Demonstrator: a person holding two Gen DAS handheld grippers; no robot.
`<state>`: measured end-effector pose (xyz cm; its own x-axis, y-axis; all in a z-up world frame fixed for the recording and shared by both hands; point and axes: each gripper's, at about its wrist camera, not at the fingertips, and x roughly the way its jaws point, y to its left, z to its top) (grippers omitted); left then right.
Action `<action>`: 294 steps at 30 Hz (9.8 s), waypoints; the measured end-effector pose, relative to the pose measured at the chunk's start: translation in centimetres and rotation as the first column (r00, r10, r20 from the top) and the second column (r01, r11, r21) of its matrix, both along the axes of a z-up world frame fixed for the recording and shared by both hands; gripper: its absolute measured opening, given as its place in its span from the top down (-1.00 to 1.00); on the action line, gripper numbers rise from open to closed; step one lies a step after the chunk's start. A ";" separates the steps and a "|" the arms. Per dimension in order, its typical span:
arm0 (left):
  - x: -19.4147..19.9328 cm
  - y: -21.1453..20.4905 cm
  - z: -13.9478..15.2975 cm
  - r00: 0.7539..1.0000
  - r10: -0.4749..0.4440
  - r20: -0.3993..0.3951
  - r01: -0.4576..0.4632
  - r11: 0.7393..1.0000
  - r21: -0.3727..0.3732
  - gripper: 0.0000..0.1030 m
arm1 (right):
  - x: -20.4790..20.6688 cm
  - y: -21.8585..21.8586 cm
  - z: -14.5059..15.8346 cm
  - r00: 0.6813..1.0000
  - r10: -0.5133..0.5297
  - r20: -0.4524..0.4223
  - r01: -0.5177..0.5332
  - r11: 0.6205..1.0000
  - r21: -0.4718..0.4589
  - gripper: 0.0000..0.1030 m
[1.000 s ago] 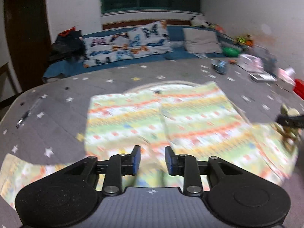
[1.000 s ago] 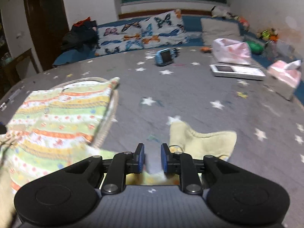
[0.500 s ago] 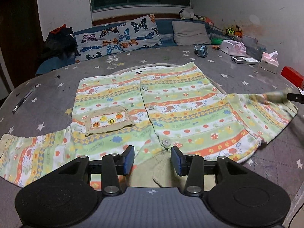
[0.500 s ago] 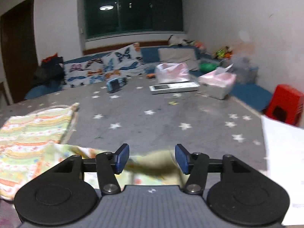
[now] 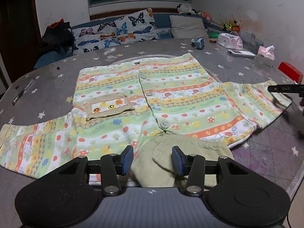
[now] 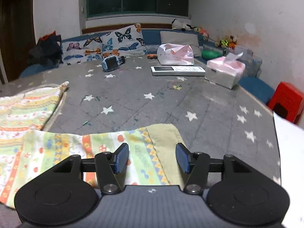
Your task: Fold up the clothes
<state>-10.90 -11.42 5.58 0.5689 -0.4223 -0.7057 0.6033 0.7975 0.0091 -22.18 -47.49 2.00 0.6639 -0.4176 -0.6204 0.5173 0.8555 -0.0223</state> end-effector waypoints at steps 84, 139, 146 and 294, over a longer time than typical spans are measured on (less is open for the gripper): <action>2.5 4.0 1.8 0.984 0.180 0.015 -0.179 0.982 -0.059 -0.64 | 7.5 18.4 10.4 0.851 0.425 0.309 -0.498 0.839 0.220 0.86; 6.0 0.6 0.6 0.990 0.137 0.020 -0.138 0.990 0.015 0.74 | 7.7 15.7 2.8 0.888 0.458 0.046 -0.460 0.878 0.135 0.12; 6.5 3.6 0.5 0.978 0.210 0.015 -0.210 0.978 -0.006 0.19 | 9.0 16.9 2.3 0.881 0.473 0.004 -0.470 0.875 0.118 0.12; 2.4 1.4 4.9 0.971 -0.093 -0.220 0.054 0.983 -0.177 0.83 | -1.4 25.0 1.6 0.555 0.775 -0.301 -0.823 0.461 -0.330 -0.36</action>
